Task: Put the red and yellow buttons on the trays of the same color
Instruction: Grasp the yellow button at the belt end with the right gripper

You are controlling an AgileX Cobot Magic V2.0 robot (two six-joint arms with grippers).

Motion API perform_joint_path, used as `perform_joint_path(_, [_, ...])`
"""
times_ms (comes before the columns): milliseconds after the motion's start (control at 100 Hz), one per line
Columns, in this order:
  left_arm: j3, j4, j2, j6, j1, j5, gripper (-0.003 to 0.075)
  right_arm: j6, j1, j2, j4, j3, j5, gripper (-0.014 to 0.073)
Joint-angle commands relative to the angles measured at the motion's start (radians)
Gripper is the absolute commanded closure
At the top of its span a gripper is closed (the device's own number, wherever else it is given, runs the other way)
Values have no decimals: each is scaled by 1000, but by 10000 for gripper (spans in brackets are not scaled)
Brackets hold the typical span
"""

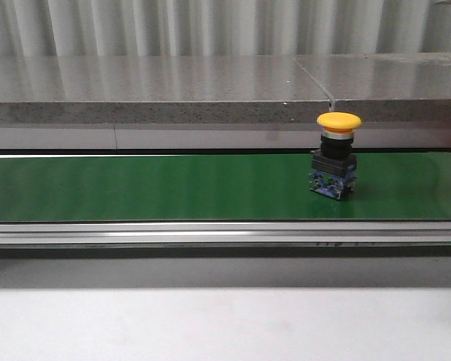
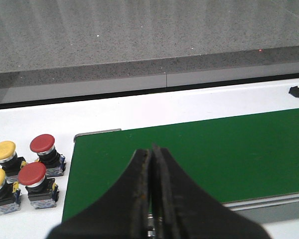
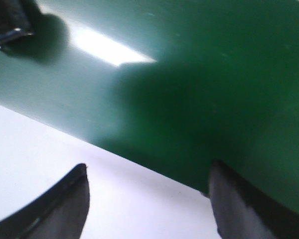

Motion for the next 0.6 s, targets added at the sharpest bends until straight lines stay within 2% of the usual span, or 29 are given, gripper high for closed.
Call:
perform_joint_path(0, [-27,-10,6,-1,-6,-83,740,-32,34,-38,12,-20,-50,84])
perform_joint_path(350, [-27,-10,6,-1,-6,-83,740,-95,87,-29,113,-22,-185,84])
perform_joint_path(590, [-27,-10,6,-1,-6,-83,740,-102,87,20,129,-24,-202,84])
